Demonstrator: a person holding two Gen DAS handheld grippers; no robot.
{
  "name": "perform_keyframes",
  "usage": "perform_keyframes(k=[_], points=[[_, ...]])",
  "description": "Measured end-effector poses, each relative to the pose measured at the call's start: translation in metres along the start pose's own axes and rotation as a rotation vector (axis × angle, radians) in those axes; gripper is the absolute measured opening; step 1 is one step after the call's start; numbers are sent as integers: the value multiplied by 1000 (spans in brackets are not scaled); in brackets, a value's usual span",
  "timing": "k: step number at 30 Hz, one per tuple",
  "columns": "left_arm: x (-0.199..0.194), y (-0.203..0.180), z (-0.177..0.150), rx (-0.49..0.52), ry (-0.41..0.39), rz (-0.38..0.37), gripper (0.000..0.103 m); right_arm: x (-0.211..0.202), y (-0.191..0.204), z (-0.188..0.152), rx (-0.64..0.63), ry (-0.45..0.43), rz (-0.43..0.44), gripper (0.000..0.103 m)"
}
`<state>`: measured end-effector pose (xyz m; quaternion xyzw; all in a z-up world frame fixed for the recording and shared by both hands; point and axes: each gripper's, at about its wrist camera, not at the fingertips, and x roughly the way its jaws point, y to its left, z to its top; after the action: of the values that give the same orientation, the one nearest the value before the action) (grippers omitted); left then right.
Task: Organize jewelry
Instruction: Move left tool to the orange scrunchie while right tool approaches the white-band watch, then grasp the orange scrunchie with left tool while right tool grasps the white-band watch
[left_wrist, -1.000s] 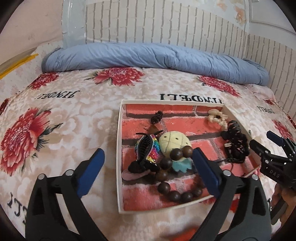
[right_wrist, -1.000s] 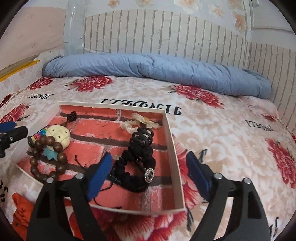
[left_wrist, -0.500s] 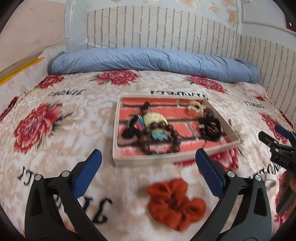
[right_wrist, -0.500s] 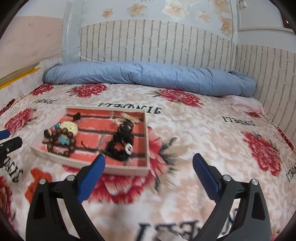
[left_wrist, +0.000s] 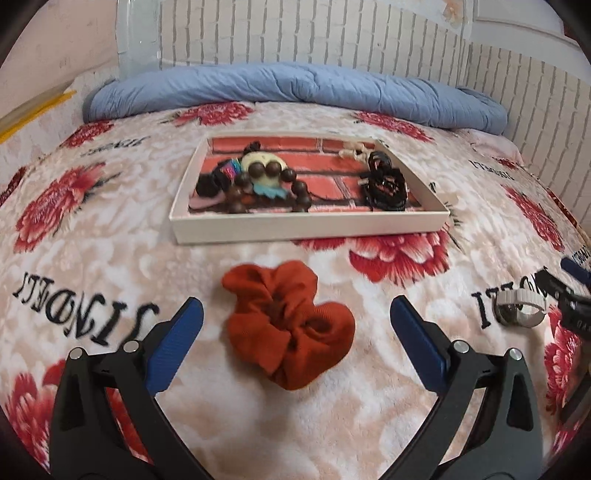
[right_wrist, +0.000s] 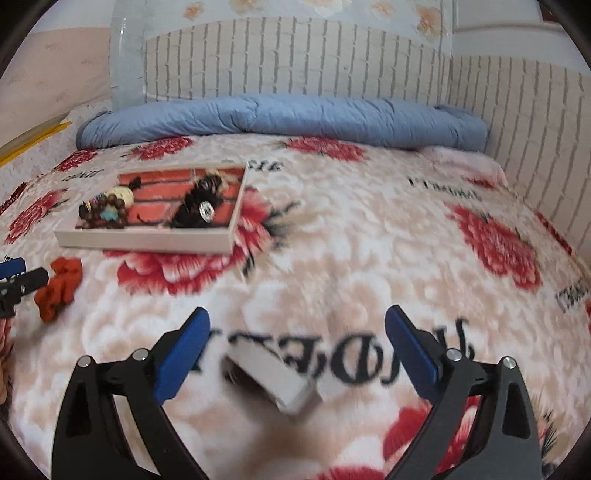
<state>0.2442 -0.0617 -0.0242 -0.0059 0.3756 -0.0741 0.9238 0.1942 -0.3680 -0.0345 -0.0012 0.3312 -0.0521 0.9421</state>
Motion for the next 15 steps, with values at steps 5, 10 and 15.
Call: perform_keyframes(k=[5,10,15], points=[[13,2,-8,-17,26,26,98,4,-10,-14,44,21,23,94],[25,9,-9,-38,56,47,98,6,-4,-17,14,47,39,94],[33,10,-9,-35,80,43,98,13,5,-22,-38,90,8,94]])
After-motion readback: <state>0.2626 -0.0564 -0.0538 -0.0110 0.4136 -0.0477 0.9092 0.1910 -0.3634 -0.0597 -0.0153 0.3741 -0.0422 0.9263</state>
